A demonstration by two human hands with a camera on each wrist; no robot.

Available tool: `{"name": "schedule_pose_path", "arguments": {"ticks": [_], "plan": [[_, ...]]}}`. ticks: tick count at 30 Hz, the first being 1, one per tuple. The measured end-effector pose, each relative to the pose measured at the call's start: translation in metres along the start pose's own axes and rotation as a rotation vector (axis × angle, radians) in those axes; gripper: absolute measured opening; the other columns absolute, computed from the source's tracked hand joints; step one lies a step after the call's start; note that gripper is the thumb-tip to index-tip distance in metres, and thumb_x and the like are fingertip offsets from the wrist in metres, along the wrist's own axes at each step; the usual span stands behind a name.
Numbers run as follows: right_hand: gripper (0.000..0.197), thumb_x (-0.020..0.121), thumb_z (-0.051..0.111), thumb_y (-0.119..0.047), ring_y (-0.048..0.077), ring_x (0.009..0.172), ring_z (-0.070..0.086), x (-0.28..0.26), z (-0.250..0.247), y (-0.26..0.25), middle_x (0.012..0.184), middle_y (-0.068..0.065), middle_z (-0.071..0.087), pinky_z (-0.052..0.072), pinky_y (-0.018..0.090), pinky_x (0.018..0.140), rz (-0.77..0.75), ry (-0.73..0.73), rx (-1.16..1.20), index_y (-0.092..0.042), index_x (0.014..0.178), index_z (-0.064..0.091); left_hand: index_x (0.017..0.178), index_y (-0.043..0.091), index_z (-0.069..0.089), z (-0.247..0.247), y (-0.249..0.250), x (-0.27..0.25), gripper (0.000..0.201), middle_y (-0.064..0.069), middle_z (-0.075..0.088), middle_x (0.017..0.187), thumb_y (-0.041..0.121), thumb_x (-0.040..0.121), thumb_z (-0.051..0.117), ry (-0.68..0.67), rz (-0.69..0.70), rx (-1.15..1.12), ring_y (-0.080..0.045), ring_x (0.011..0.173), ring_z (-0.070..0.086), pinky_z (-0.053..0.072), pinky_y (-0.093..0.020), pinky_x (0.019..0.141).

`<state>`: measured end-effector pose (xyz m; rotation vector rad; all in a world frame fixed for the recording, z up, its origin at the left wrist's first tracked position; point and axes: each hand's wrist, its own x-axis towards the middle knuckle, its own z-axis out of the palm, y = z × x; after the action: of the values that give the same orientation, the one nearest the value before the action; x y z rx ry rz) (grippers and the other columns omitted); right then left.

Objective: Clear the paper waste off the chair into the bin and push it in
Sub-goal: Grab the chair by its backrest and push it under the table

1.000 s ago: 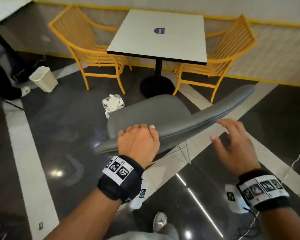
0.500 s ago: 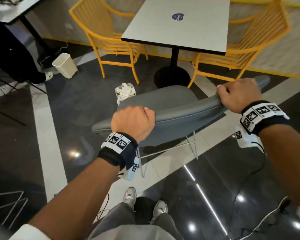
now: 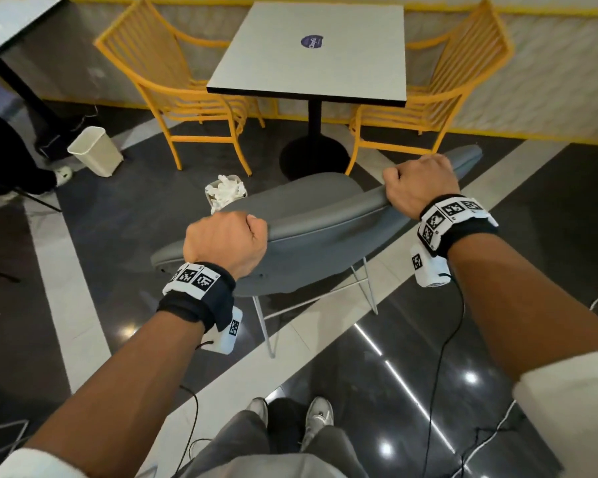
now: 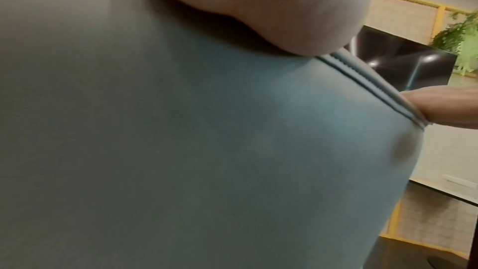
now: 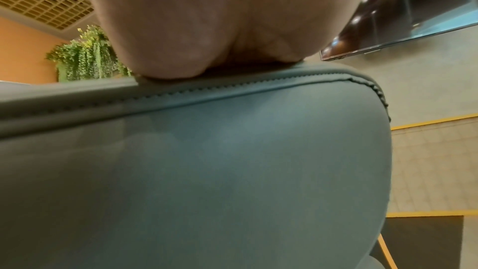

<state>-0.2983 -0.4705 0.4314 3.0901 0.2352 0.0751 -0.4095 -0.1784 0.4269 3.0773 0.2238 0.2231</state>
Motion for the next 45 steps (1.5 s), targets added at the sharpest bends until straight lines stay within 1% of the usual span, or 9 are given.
{"name": "schedule_pose_path", "arguments": {"ticks": [4, 9, 13, 17, 23, 28, 35, 39, 45], "plan": [[0.050, 0.087, 0.026, -0.036, 0.032, 0.075, 0.055, -0.033, 0.000, -0.030, 0.069, 0.016, 0.065, 0.040, 0.044, 0.094, 0.048, 0.036, 0.043, -0.012, 0.059, 0.061, 0.065, 0.014, 0.058, 0.000, -0.041, 0.002, 0.043, -0.007, 0.057, 0.062, 0.039, 0.084, 0.030, 0.012, 0.008, -0.040, -0.034, 0.058, 0.050, 0.041, -0.035, 0.060], [0.049, 0.087, 0.030, -0.035, 0.032, 0.077, 0.059, -0.079, -0.005, -0.091, 0.070, 0.012, 0.068, 0.038, 0.043, 0.089, 0.105, 0.045, 0.059, -0.012, 0.062, 0.065, 0.067, 0.012, 0.062, -0.004, -0.105, 0.005, 0.037, -0.005, 0.048, 0.056, 0.035, 0.078, 0.035, 0.057, 0.011, -0.063, -0.034, 0.056, 0.044, 0.033, -0.033, 0.058], [0.052, 0.090, 0.029, -0.041, 0.030, 0.074, 0.055, -0.110, -0.008, -0.143, 0.065, 0.006, 0.065, 0.040, 0.042, 0.083, 0.103, 0.031, 0.043, -0.017, 0.059, 0.063, 0.068, 0.015, 0.066, -0.005, -0.162, 0.004, 0.034, -0.010, 0.060, 0.060, 0.032, 0.074, 0.037, 0.103, 0.040, -0.121, -0.030, 0.057, 0.042, 0.031, -0.032, 0.057], [0.060, 0.093, 0.030, -0.056, 0.028, 0.068, 0.053, -0.124, -0.010, -0.166, 0.056, 0.002, 0.057, 0.046, 0.040, 0.079, 0.049, 0.022, 0.090, -0.019, 0.055, 0.059, 0.066, 0.013, 0.065, -0.007, -0.196, -0.001, 0.037, -0.010, 0.063, 0.061, 0.032, 0.076, 0.035, 0.092, 0.094, -0.074, -0.035, 0.058, 0.054, 0.032, -0.032, 0.058], [0.060, 0.097, 0.032, -0.057, 0.029, 0.074, 0.059, -0.141, -0.012, -0.161, 0.058, -0.002, 0.047, 0.044, 0.040, 0.081, 0.126, 0.091, 0.053, -0.020, 0.061, 0.063, 0.063, 0.013, 0.062, -0.011, -0.199, -0.006, 0.042, -0.007, 0.061, 0.059, 0.037, 0.084, 0.035, 0.001, 0.183, -0.014, -0.029, 0.059, 0.055, 0.046, -0.037, 0.070], [0.053, 0.093, 0.036, -0.050, 0.029, 0.079, 0.059, -0.145, -0.012, -0.174, 0.066, 0.006, 0.064, 0.042, 0.041, 0.085, 0.218, 0.075, 0.034, -0.019, 0.066, 0.069, 0.061, 0.014, 0.057, -0.010, -0.207, -0.008, 0.040, -0.005, 0.058, 0.058, 0.037, 0.084, 0.034, -0.004, 0.263, -0.005, -0.029, 0.058, 0.054, 0.046, -0.038, 0.067], [0.044, 0.088, 0.037, -0.040, 0.028, 0.069, 0.055, -0.134, -0.007, -0.175, 0.061, 0.003, 0.061, 0.045, 0.040, 0.079, 0.257, 0.089, -0.027, -0.017, 0.056, 0.057, 0.059, 0.014, 0.056, 0.000, -0.206, 0.007, 0.039, -0.007, 0.059, 0.060, 0.037, 0.076, 0.031, -0.003, 0.249, -0.024, -0.032, 0.057, 0.053, 0.038, -0.036, 0.064], [0.039, 0.086, 0.036, -0.036, 0.027, 0.068, 0.053, -0.123, -0.005, -0.171, 0.062, 0.002, 0.059, 0.045, 0.041, 0.079, 0.280, 0.102, -0.027, -0.019, 0.059, 0.058, 0.059, 0.013, 0.058, 0.004, -0.206, 0.020, 0.039, -0.007, 0.059, 0.058, 0.036, 0.076, 0.032, 0.055, 0.267, -0.036, -0.033, 0.057, 0.052, 0.029, -0.032, 0.062], [0.037, 0.087, 0.036, -0.035, 0.025, 0.064, 0.045, -0.098, -0.001, -0.168, 0.061, 0.002, 0.050, 0.044, 0.041, 0.078, 0.317, 0.159, 0.010, -0.019, 0.062, 0.058, 0.065, 0.013, 0.067, 0.012, -0.202, 0.049, 0.043, -0.008, 0.066, 0.065, 0.036, 0.077, 0.032, 0.045, 0.241, -0.074, -0.036, 0.064, 0.058, 0.041, -0.037, 0.067]]}}
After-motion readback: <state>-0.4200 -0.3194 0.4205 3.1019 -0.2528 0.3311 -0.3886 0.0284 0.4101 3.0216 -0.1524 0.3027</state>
